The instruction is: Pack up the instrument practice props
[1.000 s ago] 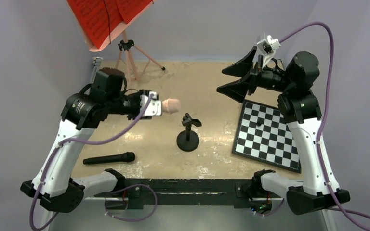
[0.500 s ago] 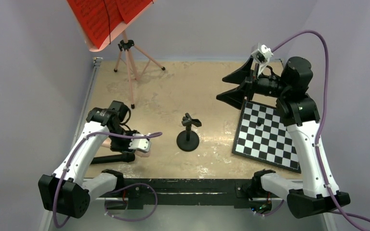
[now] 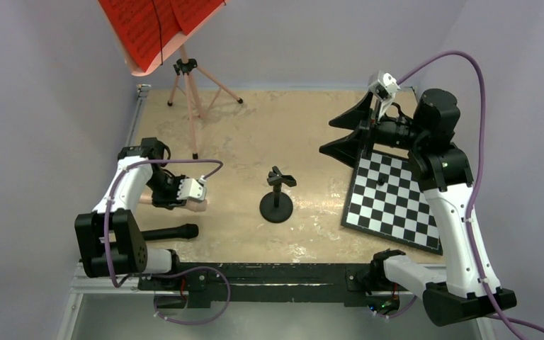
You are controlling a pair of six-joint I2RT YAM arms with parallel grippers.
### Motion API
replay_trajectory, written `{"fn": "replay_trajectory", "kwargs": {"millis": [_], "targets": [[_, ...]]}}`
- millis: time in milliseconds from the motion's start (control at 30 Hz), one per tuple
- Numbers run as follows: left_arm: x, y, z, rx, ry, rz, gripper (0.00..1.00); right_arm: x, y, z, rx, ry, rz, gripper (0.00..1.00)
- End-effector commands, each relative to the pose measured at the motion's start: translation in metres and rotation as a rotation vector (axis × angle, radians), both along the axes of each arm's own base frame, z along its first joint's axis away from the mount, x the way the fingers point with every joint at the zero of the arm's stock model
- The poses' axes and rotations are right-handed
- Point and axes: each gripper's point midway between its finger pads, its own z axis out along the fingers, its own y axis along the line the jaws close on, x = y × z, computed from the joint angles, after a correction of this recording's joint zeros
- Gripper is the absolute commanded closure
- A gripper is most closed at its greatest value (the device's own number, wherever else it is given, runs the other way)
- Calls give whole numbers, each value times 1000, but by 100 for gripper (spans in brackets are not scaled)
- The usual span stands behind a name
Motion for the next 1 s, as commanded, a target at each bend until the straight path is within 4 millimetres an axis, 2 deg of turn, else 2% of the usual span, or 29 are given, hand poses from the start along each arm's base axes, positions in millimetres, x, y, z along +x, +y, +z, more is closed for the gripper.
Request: {"fn": "replay_trajectory", "kwargs": {"millis": [0,267,400,600,833,967], "targets": [[27,10,-5,-2,-59,-24,100,-3,-5,4,-20,-43,-31,1],[31,22,-33,-16,-58,22,100,-16,-15,-15,-98,-36,-62,1],[17,25,-44,-35,-44,-11,100,-17,-19,-23,-148,-21,-70,1],[-12,22,-63,-43,1,-23,100,-7,-19,-23,-158,-14,-78,1],[-22,20,-75,-65,2,19,94,-8,-21,-31,-175,8,-81,1],[-27,29,-79,-35,4,21,92,-8,-19,-33,-169,13,-73,1]]}}
